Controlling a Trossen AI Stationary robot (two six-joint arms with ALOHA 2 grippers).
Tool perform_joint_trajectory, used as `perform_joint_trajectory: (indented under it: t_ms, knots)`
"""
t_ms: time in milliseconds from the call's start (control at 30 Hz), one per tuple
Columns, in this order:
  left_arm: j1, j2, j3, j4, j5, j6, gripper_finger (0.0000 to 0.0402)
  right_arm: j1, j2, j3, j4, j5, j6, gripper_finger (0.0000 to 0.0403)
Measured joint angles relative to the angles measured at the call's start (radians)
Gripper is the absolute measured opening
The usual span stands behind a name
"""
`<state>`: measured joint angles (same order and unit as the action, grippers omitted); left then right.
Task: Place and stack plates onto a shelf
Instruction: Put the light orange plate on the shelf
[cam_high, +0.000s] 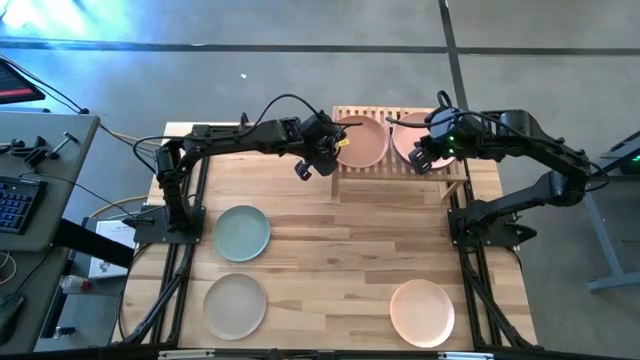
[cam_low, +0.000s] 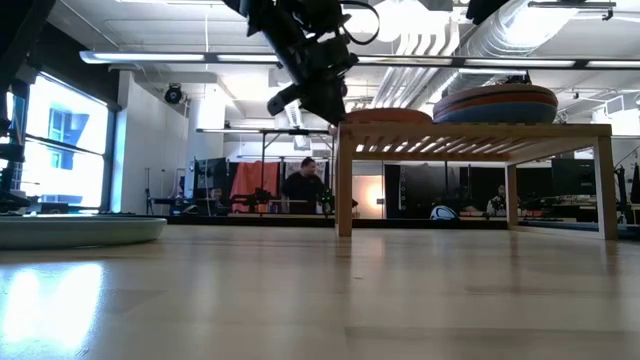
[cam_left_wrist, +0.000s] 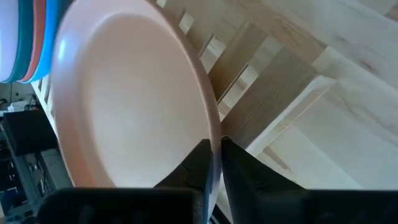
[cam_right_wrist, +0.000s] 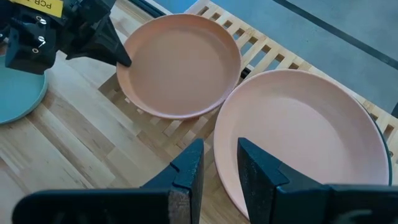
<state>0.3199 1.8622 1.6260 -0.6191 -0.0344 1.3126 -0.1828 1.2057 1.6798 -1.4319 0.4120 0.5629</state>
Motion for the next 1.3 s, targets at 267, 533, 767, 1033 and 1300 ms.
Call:
perform_joint_trajectory:
  t_ms: [267,533,767,1033,1300]
  knots:
    - [0.000,0.000,0.000,0.015,0.004,-0.050,0.0057,0.000,0.000,0.000,0.000,0.000,-0.002,0.0074]
    - [0.000,0.000,0.000,0.037,-0.049,-0.132,0.0087,0.000,0.000,0.000,0.000,0.000,-0.002,0.0074]
    - [-0.012,-0.001,0.001,0.042,-0.122,-0.160,0.0087,0.000,0.000,0.000,0.000,0.001,-0.002,0.0074]
    - [-0.036,-0.005,0.001,0.034,-0.231,-0.166,0.0087,0.000,0.000,0.000,0.000,0.001,-0.002,0.0074]
    - [-0.041,-0.049,0.001,0.030,-0.263,-0.240,0.0086,0.000,0.000,0.000,0.000,-0.014,0.005,0.0074]
